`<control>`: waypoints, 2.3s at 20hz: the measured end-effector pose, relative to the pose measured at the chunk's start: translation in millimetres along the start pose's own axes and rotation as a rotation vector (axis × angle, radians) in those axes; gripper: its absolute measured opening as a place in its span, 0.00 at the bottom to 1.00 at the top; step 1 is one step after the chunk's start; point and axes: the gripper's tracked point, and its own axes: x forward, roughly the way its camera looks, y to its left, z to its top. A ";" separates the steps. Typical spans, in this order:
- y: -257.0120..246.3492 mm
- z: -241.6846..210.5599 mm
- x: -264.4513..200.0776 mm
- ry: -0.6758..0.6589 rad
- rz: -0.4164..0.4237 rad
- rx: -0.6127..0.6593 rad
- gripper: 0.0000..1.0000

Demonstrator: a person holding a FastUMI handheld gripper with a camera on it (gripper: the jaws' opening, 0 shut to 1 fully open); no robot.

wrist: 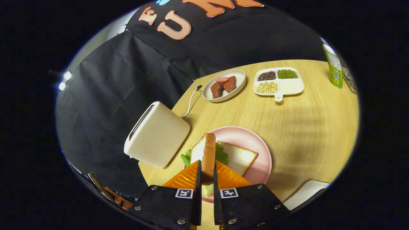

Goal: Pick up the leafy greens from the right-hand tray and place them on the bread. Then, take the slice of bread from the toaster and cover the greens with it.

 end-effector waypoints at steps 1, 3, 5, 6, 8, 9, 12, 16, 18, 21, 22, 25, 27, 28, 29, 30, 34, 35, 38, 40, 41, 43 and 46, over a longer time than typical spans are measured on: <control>-2.4 -0.7 -0.7 0.001 -0.012 -0.010 0.18; -9.0 -2.9 -1.8 0.005 -0.048 -0.037 0.22; -18.4 -1.4 -2.8 -0.008 -0.104 -0.074 0.28; -24.0 -0.9 -4.0 -0.013 -0.134 -0.094 0.39; -27.8 -0.3 -5.5 -0.015 -0.164 -0.104 0.52; -29.2 2.2 -7.5 -0.026 -0.171 -0.105 0.56; -30.0 19.2 -14.6 -0.089 -0.201 -0.123 0.73; -23.6 46.5 -33.6 -0.199 -0.259 -0.199 0.80; -18.5 63.6 -46.3 -0.270 -0.294 -0.244 0.84; -7.8 86.2 -68.6 -0.379 -0.340 -0.303 0.88; -4.3 93.9 -78.2 -0.415 -0.359 -0.323 0.90; 11.0 112.9 -104.0 -0.527 -0.397 -0.370 0.91; 18.1 122.2 -118.9 -0.588 -0.415 -0.384 0.91; 20.7 125.7 -126.4 -0.615 -0.423 -0.390 0.92; 23.4 129.4 -134.0 -0.642 -0.434 -0.397 0.92; 26.4 133.0 -141.9 -0.669 -0.445 -0.406 0.92; 39.7 146.1 -172.3 -0.791 -0.486 -0.443 0.91; 42.5 149.1 -180.4 -0.822 -0.502 -0.458 0.92; 53.4 156.1 -204.4 -0.910 -0.554 -0.504 0.96; 60.8 159.4 -215.8 -0.957 -0.567 -0.505 0.97; 63.5 160.7 -219.5 -0.976 -0.566 -0.505 0.97; 66.5 160.9 -226.6 -1.004 -0.568 -0.501 0.97; 65.8 157.0 -224.7 -1.009 -0.558 -0.492 0.97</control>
